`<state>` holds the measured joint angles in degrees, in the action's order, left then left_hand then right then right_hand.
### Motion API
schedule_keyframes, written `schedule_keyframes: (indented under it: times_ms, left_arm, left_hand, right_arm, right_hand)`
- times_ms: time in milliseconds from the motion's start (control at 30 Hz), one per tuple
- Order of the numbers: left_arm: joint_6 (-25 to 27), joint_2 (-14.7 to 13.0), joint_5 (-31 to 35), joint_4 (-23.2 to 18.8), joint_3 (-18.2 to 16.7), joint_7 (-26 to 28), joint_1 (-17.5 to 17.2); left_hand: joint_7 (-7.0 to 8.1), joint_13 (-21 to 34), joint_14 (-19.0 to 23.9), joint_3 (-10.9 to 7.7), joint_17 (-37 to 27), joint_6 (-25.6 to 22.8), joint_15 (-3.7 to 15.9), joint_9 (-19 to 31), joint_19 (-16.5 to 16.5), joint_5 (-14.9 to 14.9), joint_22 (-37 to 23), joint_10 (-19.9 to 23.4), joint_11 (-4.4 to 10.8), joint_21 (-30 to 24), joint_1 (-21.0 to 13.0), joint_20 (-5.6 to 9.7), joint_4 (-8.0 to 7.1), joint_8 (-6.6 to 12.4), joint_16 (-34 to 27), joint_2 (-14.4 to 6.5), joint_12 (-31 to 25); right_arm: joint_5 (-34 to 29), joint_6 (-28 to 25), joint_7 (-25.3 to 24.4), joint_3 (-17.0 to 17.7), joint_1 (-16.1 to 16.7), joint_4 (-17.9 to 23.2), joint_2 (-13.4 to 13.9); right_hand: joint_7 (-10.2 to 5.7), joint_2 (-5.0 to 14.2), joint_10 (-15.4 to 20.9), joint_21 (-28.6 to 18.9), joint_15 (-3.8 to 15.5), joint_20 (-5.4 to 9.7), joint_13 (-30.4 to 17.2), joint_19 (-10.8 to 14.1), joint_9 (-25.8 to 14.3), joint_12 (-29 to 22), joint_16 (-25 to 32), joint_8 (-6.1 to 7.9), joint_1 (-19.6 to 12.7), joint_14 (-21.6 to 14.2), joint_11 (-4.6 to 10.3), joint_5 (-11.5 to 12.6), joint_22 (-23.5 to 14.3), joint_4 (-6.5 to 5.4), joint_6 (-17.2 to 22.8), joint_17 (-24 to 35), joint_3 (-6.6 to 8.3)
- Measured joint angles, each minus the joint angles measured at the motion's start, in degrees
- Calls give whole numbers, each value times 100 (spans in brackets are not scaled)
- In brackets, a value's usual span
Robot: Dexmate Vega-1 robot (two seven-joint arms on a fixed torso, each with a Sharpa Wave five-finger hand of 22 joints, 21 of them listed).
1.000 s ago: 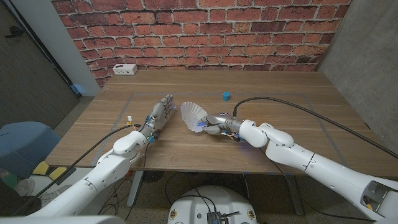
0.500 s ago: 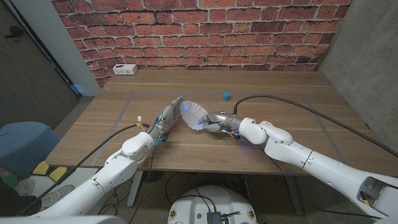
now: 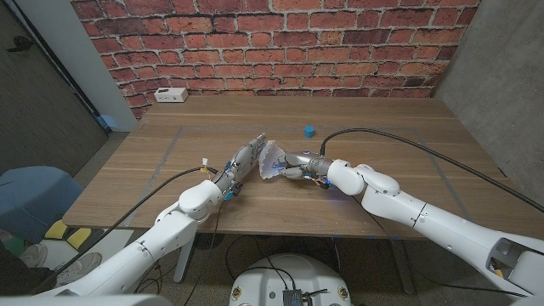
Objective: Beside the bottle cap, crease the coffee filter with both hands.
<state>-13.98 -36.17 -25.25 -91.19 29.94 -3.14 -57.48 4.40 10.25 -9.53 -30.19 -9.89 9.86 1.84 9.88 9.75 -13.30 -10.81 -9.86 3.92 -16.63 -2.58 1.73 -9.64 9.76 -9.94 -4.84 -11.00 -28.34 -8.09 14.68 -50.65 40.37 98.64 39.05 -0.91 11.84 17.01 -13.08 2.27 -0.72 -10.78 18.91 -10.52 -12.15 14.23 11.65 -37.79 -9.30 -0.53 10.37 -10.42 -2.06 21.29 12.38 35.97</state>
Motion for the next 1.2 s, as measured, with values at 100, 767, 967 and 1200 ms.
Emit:
schedule_keyframes:
  times_ms: [100,767,967,1200]
  left_arm:
    - [137,-34,253,-99,66,144,47]
    - [1132,-249,872,-593,280,395,353]
    - [1423,-276,721,-622,319,272,456]
    - [1814,-352,629,-736,413,163,616]
  left_hand:
    - [9,0,0,41,0,10,0,0,0,0,0,0,0,39,40,0,20,19,0,-36,0]
    - [-34,0,-36,529,-12,8,-499,0,0,45,1,2,-534,25,194,-311,87,-6,-70,259,-42]
    - [-34,0,-29,621,-13,8,-524,0,0,9,1,6,-589,39,210,-311,79,-6,-70,333,-42]
    - [-34,0,-38,746,-13,8,-637,0,19,6,2,2,-678,86,232,-328,68,-6,-70,433,-43]
  right_arm:
    - [24,10,-11,-3,-3,-13,11]
    - [177,80,-195,108,42,-74,143]
    - [246,95,-271,180,96,-21,208]
    - [377,168,-390,321,172,99,309]
  right_hand:
    - [0,0,1,6,1,0,0,0,0,0,0,0,0,1,-1,0,20,0,0,0,0]
    - [31,-121,-23,29,2,0,0,-1,0,29,-17,-65,-14,3,-22,0,30,79,-32,-35,-78]
    - [51,-323,-1,26,-3,-25,0,-25,0,28,-42,-65,12,-3,-72,0,29,218,-52,-90,-218]
    - [72,-490,-3,23,-125,-66,0,-60,0,28,-94,-65,97,-125,-104,0,30,284,-73,-121,-395]
